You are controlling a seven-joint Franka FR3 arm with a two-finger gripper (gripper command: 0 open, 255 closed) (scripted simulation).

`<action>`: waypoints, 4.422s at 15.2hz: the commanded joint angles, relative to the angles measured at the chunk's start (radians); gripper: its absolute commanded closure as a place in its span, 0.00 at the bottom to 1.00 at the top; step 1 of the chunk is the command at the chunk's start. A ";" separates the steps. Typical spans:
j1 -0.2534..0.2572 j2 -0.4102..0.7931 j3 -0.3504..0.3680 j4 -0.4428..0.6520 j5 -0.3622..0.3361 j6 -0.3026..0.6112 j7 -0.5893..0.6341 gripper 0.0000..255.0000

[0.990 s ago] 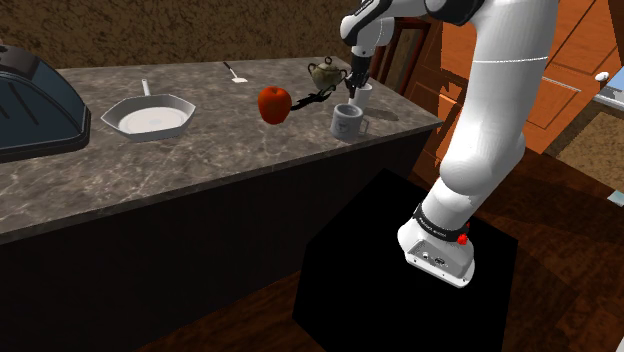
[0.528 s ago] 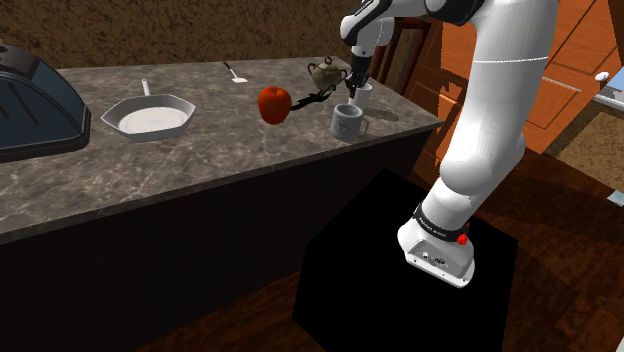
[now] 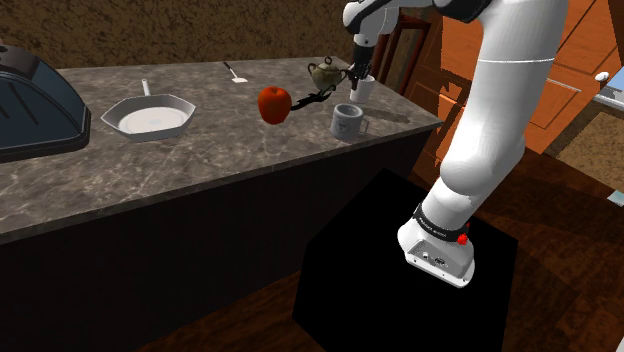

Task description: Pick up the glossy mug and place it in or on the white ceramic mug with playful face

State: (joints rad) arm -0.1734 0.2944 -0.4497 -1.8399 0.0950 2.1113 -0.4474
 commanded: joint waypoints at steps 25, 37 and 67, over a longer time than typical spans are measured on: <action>0.003 -0.076 -0.016 0.251 -0.041 -0.319 0.017 1.00; 0.139 -0.516 0.102 -0.197 -0.219 -0.289 0.311 1.00; 0.165 -0.658 0.185 -0.554 -0.249 -0.083 0.467 1.00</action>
State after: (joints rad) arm -0.0084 -0.3640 -0.2646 -2.3923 -0.1536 2.0274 0.0196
